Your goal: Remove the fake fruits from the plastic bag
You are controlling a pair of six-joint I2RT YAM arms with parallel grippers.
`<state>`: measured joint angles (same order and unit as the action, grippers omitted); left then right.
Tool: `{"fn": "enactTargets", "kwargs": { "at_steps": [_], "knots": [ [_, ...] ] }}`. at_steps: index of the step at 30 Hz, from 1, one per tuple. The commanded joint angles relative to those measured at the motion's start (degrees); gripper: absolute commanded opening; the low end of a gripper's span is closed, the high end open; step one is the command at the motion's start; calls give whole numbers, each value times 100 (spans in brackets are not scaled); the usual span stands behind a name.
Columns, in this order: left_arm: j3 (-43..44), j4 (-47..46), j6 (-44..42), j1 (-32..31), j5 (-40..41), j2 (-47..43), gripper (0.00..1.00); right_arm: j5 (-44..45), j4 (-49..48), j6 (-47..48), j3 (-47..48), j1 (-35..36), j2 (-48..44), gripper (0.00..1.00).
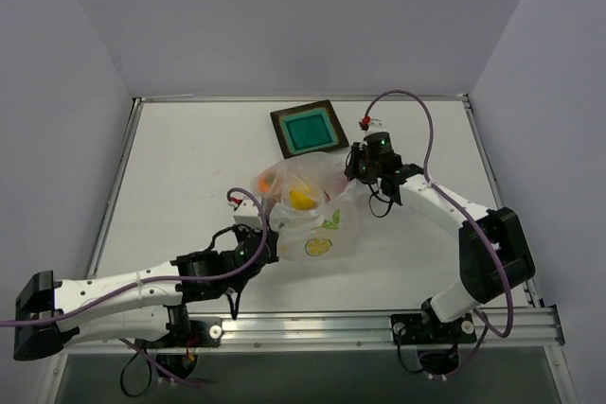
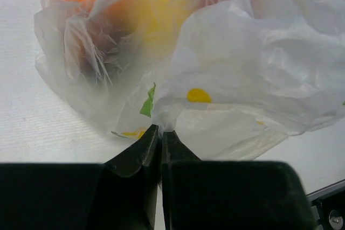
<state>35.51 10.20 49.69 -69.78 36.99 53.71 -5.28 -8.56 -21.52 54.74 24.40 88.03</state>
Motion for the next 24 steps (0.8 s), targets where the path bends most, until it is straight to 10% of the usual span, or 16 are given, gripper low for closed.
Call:
{"fn": "enactTargets", "kwargs": {
  "at_steps": [1,8,12,19,24],
  "knots": [
    [474,35,-21,174,256,34,2,369,-349,42,186,-23,-487,6],
    [299,-562,-223,1326,-614,297,2,730,732,104,616,38,-1550,80],
    [220,-773,-241,1335,-711,368,2,993,1391,104,818,388,-2517,89],
    [106,-870,-135,1335,-825,359,2,1300,1743,-572,872,2142,-3231,79],
    [141,-791,-135,1335,-825,307,2,2258,1384,-932,574,3579,-3012,26]
  ]
}}
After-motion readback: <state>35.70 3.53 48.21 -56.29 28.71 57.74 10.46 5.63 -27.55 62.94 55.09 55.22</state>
